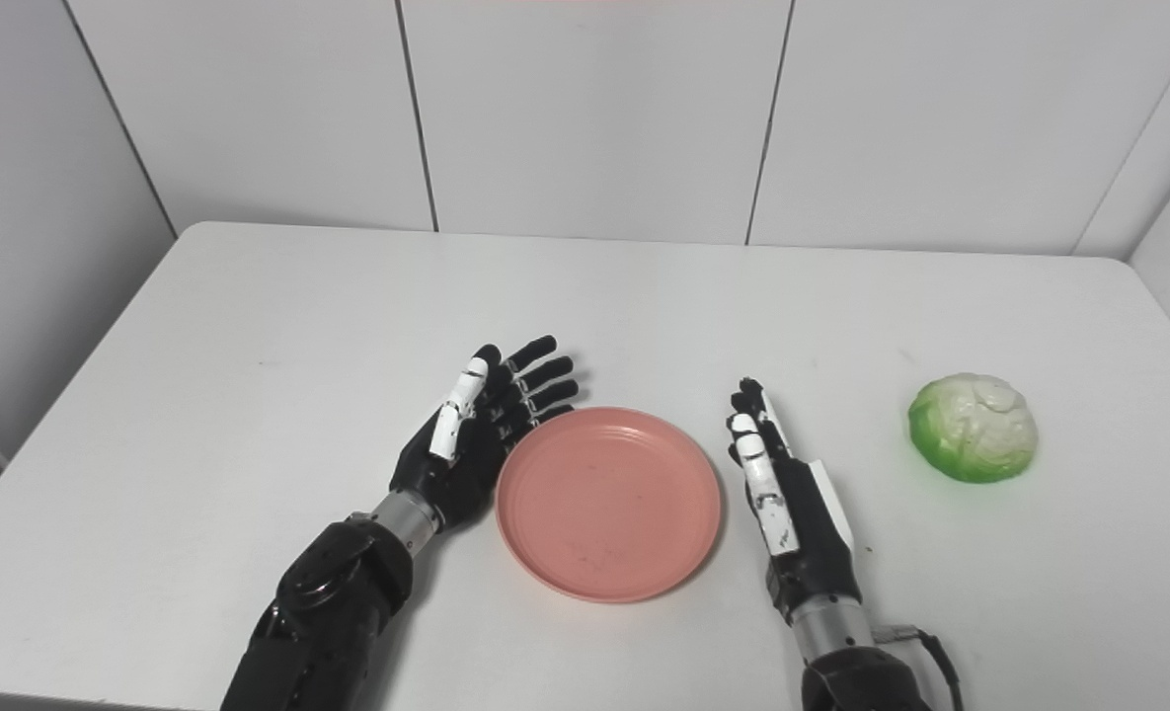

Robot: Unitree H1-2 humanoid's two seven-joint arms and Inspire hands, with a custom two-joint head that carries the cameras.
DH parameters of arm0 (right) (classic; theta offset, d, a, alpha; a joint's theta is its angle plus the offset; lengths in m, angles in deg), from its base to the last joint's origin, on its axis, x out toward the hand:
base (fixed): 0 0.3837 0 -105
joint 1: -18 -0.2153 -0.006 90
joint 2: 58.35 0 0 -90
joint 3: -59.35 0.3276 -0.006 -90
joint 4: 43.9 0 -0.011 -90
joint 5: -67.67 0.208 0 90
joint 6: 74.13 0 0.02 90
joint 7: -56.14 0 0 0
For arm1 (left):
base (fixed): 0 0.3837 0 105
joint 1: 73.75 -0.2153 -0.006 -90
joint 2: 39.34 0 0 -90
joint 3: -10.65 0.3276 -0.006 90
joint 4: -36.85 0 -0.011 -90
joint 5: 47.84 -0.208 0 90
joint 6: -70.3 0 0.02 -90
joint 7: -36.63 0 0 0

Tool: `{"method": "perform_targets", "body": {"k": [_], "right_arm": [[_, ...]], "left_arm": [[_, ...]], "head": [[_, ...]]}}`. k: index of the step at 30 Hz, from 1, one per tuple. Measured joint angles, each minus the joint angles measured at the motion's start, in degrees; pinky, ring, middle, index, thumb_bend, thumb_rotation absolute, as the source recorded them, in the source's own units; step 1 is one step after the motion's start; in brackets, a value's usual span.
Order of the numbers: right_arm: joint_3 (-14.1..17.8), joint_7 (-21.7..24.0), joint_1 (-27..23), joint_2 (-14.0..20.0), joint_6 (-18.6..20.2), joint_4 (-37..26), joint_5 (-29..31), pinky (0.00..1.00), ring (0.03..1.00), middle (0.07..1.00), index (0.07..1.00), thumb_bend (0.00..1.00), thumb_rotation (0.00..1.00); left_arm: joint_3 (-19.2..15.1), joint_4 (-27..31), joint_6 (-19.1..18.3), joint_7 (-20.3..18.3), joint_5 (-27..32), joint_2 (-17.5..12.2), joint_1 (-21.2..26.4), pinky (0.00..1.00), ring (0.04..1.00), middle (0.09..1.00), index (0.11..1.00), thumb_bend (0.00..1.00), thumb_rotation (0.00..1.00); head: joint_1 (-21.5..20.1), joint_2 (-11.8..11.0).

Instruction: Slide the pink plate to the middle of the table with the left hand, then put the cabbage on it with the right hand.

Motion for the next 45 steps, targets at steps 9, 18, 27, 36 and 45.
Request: {"method": "perform_targets", "body": {"k": [9,18,27,36,45], "right_arm": [[0.02,-0.15,-0.13,0.0,0.02,-0.02,-0.84,0.99,0.976,0.983,0.989,0.23,1.0],[-0.06,-2.31,-0.38,-0.4,0.03,-0.84,-3.5,0.92,0.938,0.955,0.957,0.26,1.0],[-0.02,-3.27,-2.53,1.25,0.02,-4.61,-8.12,0.91,0.943,0.947,0.945,0.39,1.0],[-0.09,-3.73,-6.37,6.93,0.04,-10.38,-19.29,0.84,0.912,0.924,0.933,0.47,1.0],[0.29,-2.68,-10.17,12.39,0.74,-12.65,-30.29,0.81,0.883,0.91,0.921,0.58,1.0]], "left_arm": [[-0.5,0.17,-0.01,-0.89,0.3,-0.35,-0.31,0.85,0.855,0.862,0.849,0.42,1.0],[-1.49,-0.08,-0.01,-3.1,2.57,-1.35,-0.83,0.85,0.855,0.863,0.854,0.44,1.0],[-2.93,-0.6,0.0,-4.97,4.31,-1.93,-1.26,0.82,0.836,0.849,0.838,0.45,1.0],[-3.87,-3.23,1.48,-7.93,5.02,-2.48,-0.74,0.81,0.826,0.844,0.836,0.46,1.0],[-4.32,-4.91,2.59,-9.69,6.25,-2.98,-0.21,0.81,0.832,0.851,0.838,0.47,1.0]], "head": [[-4.3,0.53],[-10.02,0.27],[-15.3,-0.35],[-18.81,-1.05],[-20.39,-1.32]]}}
